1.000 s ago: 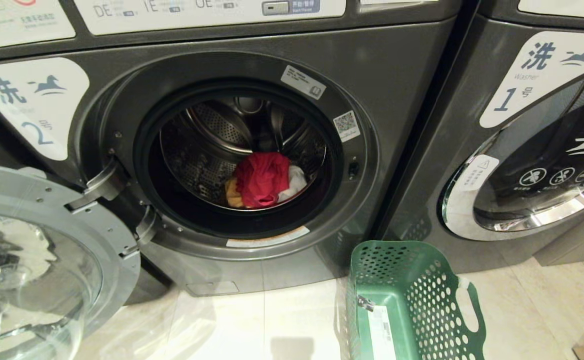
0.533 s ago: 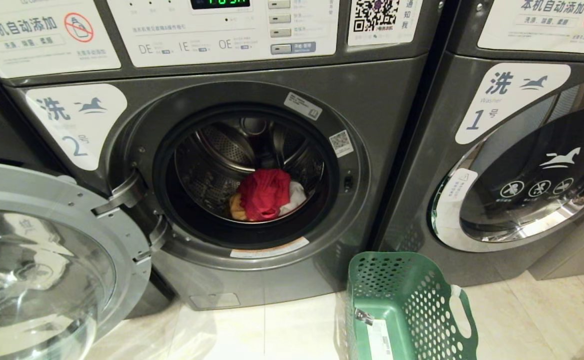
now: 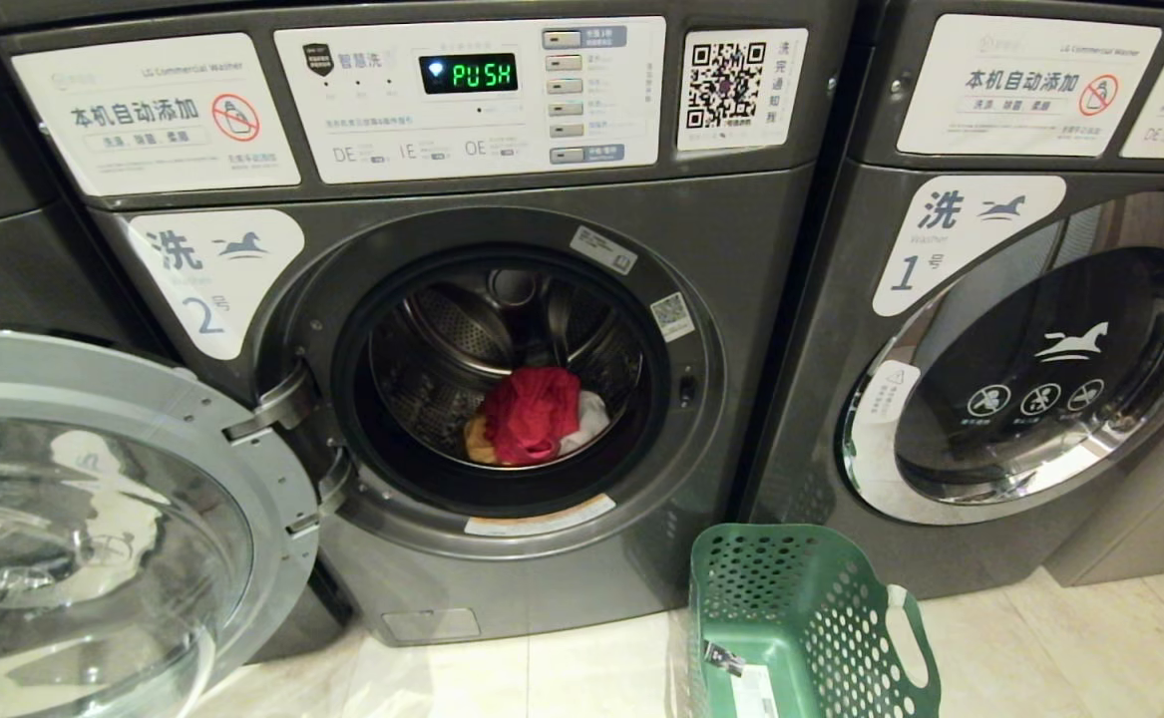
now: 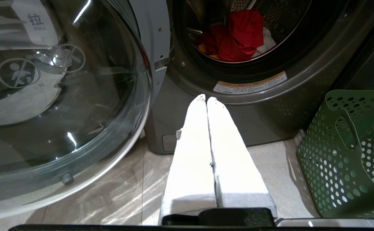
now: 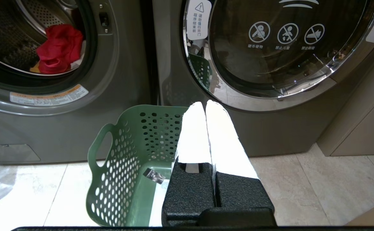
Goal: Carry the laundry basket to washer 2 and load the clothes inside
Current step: Close the washing machine door with the left hand
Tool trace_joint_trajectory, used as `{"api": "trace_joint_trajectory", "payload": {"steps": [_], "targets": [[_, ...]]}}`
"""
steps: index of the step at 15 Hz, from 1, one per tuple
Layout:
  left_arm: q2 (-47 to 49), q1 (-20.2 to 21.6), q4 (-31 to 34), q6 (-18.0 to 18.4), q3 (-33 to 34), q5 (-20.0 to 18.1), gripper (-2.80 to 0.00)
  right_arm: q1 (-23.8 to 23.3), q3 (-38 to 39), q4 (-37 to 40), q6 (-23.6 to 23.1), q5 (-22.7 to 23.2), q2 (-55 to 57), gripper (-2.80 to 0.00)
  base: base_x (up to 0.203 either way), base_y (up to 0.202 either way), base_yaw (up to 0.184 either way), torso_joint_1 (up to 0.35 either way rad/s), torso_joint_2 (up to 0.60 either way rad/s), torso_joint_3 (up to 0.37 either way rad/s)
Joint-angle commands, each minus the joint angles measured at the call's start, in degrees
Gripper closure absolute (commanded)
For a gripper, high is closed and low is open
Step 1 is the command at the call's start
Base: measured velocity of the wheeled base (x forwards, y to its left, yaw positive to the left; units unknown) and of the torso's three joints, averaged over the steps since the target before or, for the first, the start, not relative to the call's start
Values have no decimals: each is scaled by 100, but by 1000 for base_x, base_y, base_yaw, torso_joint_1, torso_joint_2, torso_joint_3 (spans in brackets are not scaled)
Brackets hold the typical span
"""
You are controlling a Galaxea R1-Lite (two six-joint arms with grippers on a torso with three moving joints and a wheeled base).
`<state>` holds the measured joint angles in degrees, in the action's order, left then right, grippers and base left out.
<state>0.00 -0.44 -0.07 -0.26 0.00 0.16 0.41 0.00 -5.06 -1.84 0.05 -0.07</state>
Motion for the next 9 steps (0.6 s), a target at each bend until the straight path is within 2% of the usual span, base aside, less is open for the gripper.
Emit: {"api": "trace_joint_trajectory", "payload": {"steps": [1,7,9], "targets": [[9,0,-1,8,9,10,0,2,193,-13,0,4,7,0,0,0,0,0,5,37],[9,0,-1,-1,9,2,0,2,193,-21,0,4,7,0,-8,0,1,2,1,4],[9,0,-1,8,9,2,0,2,193,-21,0,4,7,0,-170,0,1,3,3,5]]}}
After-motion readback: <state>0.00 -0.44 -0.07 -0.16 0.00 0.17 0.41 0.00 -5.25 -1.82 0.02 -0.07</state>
